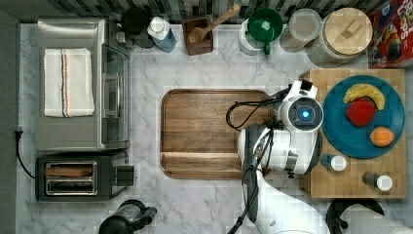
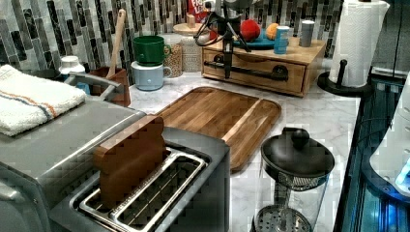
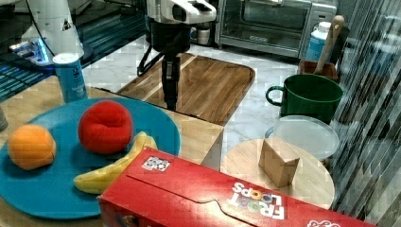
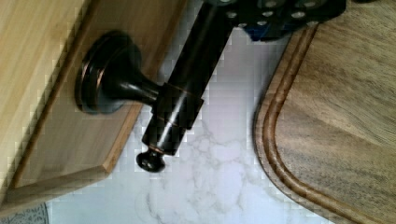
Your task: Close the drawer.
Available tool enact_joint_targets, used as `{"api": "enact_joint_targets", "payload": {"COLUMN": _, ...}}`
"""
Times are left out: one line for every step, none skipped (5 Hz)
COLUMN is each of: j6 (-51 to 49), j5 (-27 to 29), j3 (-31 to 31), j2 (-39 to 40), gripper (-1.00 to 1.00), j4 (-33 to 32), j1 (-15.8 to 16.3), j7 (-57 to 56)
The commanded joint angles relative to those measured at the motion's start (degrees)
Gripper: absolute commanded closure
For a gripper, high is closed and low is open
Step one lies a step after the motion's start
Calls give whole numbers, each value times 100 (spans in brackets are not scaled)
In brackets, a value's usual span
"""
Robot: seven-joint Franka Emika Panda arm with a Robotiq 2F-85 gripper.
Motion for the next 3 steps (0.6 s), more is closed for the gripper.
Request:
{"api": "enact_joint_targets", "payload": {"j6": -29, "j5": -316, "j3": -993, "j2": -53, "gripper": 100, "j4": 678, "j1": -595, "j7": 188}}
{"api": "enact_joint_targets", "payload": {"j6": -28, "j5": -309, "j3": -1007, "j2": -52, "gripper": 100, "j4": 677, "j1": -580, "j7": 185}}
{"api": "enact_joint_targets", "payload": {"j6": -25, "j5": -295, "j3": -1036, "j2": -51, "gripper": 100, "j4": 677, "j1": -551, "j7": 177}}
